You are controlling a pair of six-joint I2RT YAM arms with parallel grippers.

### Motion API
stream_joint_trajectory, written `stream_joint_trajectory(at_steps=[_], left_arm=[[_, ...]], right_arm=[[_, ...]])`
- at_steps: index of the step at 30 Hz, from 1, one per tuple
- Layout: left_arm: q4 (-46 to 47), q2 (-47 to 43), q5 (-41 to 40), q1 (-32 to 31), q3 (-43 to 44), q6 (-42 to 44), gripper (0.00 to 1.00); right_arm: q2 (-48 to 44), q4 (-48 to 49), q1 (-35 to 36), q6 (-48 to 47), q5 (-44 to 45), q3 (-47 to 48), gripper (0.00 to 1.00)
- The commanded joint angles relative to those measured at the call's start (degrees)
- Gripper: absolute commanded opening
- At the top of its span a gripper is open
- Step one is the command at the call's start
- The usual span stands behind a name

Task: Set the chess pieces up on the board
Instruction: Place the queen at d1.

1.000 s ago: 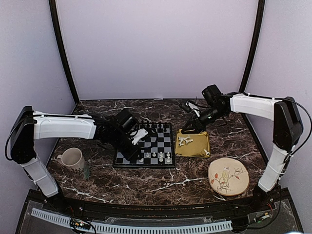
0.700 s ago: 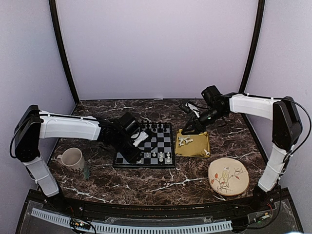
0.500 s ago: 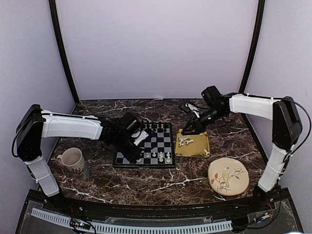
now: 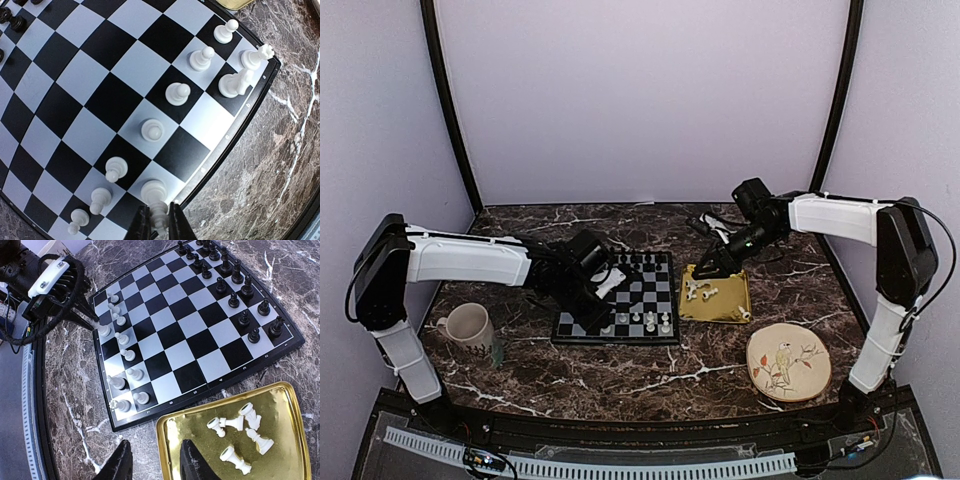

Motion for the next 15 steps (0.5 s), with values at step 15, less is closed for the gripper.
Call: stream_joint_trajectory(at_steps=[15], left_arm=[[-3.6, -0.9, 0.7, -0.3, 1.8, -1.0, 0.32]], right_arm=[[1.0, -0.5, -0.2, -0.7, 0.2, 0.3, 0.33]])
